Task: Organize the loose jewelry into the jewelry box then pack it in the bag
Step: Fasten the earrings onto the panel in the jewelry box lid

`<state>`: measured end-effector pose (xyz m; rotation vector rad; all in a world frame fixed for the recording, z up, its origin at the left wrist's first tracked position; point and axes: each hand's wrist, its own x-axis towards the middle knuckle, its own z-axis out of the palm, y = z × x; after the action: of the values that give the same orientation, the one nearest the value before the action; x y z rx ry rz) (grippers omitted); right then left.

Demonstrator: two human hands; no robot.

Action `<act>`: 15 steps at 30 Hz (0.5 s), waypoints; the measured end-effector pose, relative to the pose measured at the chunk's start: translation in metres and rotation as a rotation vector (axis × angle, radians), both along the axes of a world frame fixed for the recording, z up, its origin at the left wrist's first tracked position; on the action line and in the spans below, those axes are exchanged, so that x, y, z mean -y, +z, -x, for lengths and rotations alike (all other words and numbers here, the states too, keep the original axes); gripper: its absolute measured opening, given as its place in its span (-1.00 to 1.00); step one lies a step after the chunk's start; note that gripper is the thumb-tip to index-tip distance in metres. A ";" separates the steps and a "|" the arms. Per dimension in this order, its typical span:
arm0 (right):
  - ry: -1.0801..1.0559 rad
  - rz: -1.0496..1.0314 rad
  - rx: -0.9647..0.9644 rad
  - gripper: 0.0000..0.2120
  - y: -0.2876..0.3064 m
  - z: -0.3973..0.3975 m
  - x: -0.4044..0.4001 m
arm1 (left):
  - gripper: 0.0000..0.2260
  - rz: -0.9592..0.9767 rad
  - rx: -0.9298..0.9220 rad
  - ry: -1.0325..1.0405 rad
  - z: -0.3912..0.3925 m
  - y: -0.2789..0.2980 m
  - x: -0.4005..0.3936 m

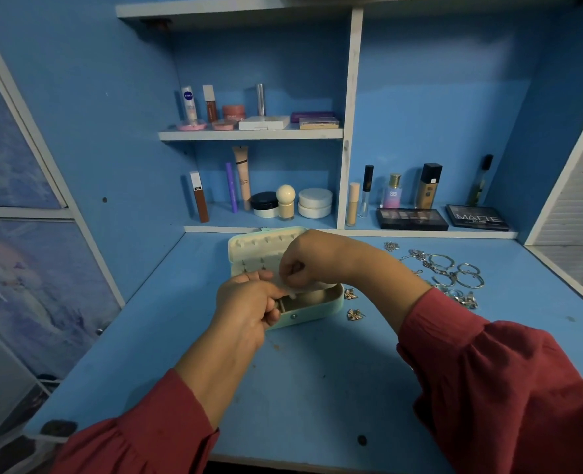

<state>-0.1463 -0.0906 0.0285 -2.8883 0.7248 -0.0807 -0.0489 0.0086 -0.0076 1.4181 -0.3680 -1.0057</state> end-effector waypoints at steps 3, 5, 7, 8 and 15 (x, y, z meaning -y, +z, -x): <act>-0.009 -0.105 0.118 -0.88 -0.005 0.011 0.006 | -0.78 0.020 0.001 -0.018 -0.001 -0.001 -0.001; -0.050 -0.237 0.233 -0.90 -0.008 0.024 0.010 | -0.80 0.049 0.004 -0.036 -0.002 -0.002 -0.002; -0.115 -0.329 0.343 -0.91 -0.012 0.039 0.016 | -0.82 0.070 0.018 -0.042 -0.003 -0.003 -0.001; -0.154 -0.348 0.387 -0.91 -0.014 0.048 0.020 | -0.82 0.078 0.029 -0.041 -0.003 -0.003 -0.001; -0.373 -0.386 0.542 -0.94 -0.021 0.097 0.040 | -0.76 0.185 0.126 0.000 -0.005 0.002 0.005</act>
<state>-0.2436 -0.1305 0.0073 -2.1856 1.0128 -0.6576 -0.0441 0.0032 -0.0053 1.3161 -0.5405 -0.8616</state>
